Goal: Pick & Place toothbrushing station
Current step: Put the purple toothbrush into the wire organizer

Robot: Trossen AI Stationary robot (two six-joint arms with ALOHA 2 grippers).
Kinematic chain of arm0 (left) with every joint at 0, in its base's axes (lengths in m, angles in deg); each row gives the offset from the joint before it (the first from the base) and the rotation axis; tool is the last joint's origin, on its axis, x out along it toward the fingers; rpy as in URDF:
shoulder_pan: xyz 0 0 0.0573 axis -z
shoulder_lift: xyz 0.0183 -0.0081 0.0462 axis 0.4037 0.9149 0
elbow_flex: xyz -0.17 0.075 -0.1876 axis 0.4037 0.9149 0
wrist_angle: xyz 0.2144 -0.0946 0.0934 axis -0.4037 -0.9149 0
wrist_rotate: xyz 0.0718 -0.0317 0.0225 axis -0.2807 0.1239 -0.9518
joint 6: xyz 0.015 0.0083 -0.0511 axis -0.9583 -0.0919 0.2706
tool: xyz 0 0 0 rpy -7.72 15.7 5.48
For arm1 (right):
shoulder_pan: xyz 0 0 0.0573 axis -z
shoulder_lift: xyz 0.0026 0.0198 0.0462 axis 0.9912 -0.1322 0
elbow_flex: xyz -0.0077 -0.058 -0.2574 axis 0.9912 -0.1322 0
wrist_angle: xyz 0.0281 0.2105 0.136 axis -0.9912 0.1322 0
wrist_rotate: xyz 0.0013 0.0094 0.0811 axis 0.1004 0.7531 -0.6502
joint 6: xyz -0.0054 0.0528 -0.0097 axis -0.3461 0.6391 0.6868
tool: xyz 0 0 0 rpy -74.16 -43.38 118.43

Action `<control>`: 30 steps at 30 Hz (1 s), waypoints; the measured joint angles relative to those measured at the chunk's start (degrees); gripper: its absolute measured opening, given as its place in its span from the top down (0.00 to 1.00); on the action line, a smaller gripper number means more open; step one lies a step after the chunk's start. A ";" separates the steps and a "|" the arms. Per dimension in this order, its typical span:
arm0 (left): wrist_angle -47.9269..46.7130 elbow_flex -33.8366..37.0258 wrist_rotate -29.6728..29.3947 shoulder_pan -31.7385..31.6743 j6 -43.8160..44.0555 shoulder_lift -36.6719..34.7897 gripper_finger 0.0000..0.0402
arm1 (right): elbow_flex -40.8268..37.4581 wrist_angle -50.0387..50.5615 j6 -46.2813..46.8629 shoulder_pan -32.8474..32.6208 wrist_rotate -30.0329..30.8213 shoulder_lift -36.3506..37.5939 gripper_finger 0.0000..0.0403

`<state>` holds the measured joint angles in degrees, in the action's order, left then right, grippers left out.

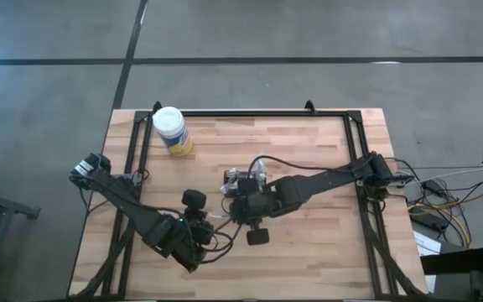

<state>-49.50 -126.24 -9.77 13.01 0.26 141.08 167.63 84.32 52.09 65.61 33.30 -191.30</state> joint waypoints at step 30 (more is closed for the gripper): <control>43.78 31.93 -34.49 21.06 7.19 -28.92 0.50 | -42.39 -51.90 -9.04 -3.08 2.69 29.04 0.95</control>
<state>-5.72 -94.31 -44.26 34.07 7.46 112.16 125.25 32.42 43.05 62.53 35.99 -162.25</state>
